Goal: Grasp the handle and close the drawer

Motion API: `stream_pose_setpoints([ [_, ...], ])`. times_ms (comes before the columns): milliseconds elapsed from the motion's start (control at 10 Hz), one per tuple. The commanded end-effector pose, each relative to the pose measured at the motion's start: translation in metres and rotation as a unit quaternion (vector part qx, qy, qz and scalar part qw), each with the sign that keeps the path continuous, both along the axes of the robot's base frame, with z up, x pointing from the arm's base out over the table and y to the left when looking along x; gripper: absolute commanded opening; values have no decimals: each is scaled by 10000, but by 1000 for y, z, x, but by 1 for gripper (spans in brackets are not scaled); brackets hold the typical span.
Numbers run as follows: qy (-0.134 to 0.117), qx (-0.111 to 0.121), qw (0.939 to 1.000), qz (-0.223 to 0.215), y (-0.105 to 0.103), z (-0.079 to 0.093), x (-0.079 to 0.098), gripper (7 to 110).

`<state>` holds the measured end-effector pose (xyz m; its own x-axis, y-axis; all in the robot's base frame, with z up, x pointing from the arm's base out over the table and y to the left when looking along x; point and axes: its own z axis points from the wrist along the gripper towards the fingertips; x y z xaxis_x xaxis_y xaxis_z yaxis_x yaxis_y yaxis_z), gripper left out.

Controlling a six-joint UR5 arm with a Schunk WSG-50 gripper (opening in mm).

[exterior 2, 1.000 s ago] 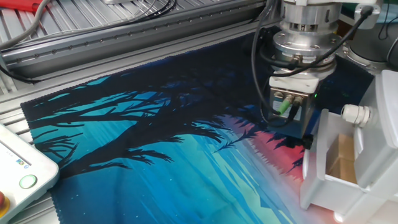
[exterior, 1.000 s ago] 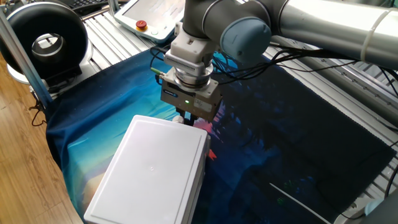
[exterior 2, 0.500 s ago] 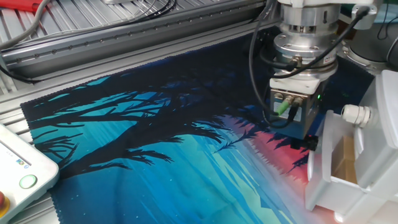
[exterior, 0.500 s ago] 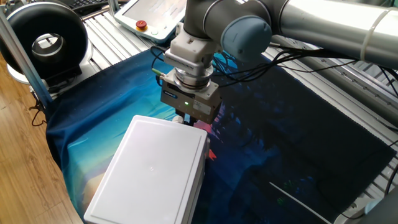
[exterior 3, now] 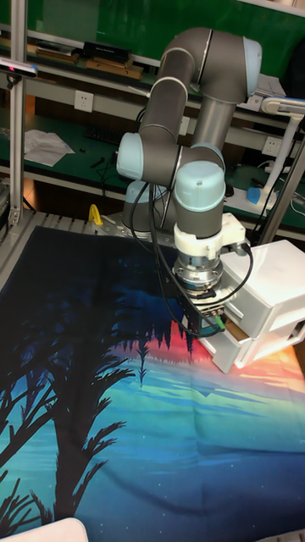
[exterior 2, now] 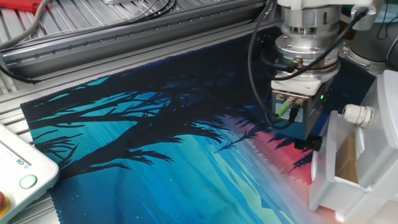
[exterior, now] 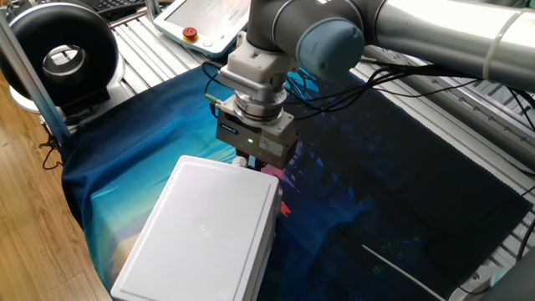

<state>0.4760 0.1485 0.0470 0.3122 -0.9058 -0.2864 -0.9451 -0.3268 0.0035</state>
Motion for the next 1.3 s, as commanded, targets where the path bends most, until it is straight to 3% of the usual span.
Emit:
stream_pose_setpoints([
  [0,138,138,9997,-136,8,2,-4,7],
  [700,242,254,9991,-230,15,3,-7,7],
  [1200,453,353,9980,-246,21,5,-16,7],
])
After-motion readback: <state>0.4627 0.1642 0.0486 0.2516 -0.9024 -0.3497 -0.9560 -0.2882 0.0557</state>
